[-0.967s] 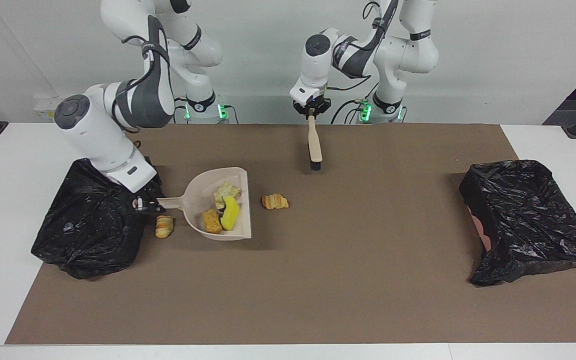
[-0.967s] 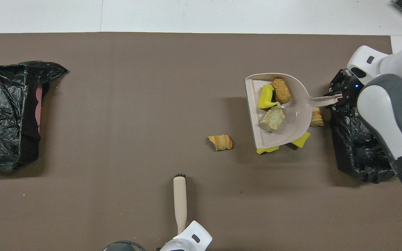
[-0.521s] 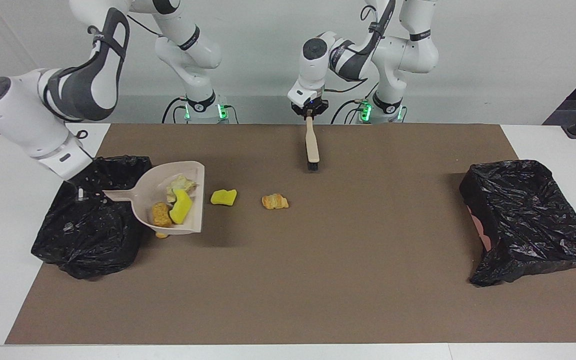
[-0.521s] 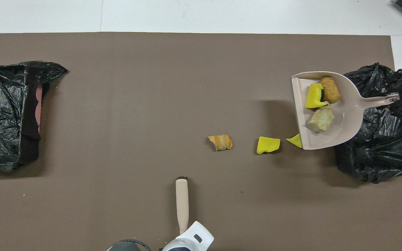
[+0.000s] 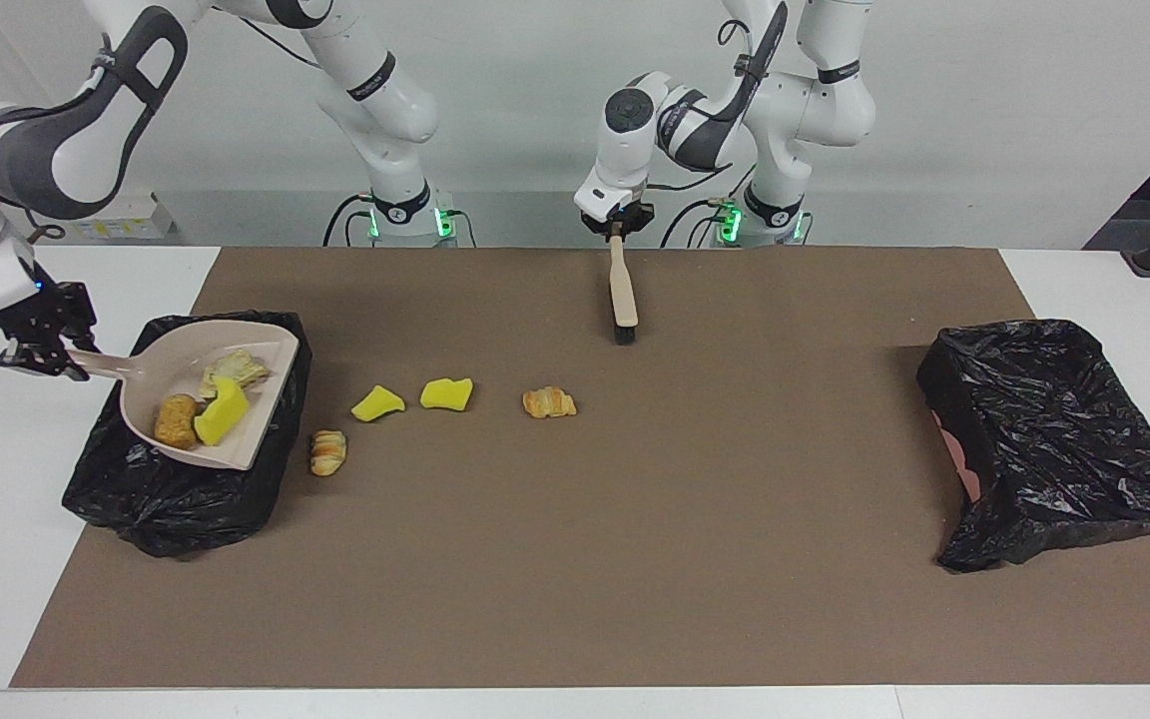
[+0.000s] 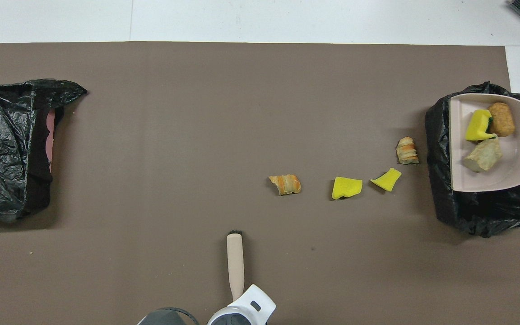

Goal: Sweep and dump trash in bin
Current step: 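Tip the dustpan into the black bag while the left gripper releases the brush, then bring the empty dustpan back to the table center with the right gripper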

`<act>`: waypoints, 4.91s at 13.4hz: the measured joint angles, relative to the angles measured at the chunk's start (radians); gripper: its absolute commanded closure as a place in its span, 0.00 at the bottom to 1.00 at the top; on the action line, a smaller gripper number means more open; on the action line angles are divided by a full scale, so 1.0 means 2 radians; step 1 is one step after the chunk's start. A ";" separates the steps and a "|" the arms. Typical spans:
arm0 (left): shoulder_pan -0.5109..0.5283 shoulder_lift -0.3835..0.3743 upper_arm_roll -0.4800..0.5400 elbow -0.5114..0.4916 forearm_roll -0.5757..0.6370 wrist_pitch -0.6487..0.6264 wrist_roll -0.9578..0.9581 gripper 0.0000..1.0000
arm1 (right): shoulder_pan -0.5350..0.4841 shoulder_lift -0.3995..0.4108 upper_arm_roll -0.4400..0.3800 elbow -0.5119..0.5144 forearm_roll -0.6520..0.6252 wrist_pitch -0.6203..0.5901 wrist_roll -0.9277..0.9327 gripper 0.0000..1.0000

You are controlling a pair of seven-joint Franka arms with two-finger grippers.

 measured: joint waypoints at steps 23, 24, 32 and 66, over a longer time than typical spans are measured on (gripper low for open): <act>0.106 0.085 0.329 0.436 0.193 -0.202 0.435 0.00 | 0.107 -0.068 0.008 0.000 -0.363 -0.077 0.217 1.00; 0.106 0.088 0.340 0.452 0.194 -0.217 0.445 0.00 | 0.107 -0.074 0.009 -0.002 -0.341 -0.077 0.216 1.00; 0.139 0.092 0.353 0.480 0.197 -0.253 0.512 0.00 | 0.164 -0.091 0.022 -0.040 -0.144 -0.078 0.302 1.00; 0.171 0.095 0.332 0.483 0.209 -0.262 0.512 0.00 | 0.517 0.085 0.032 0.021 0.004 0.036 1.313 1.00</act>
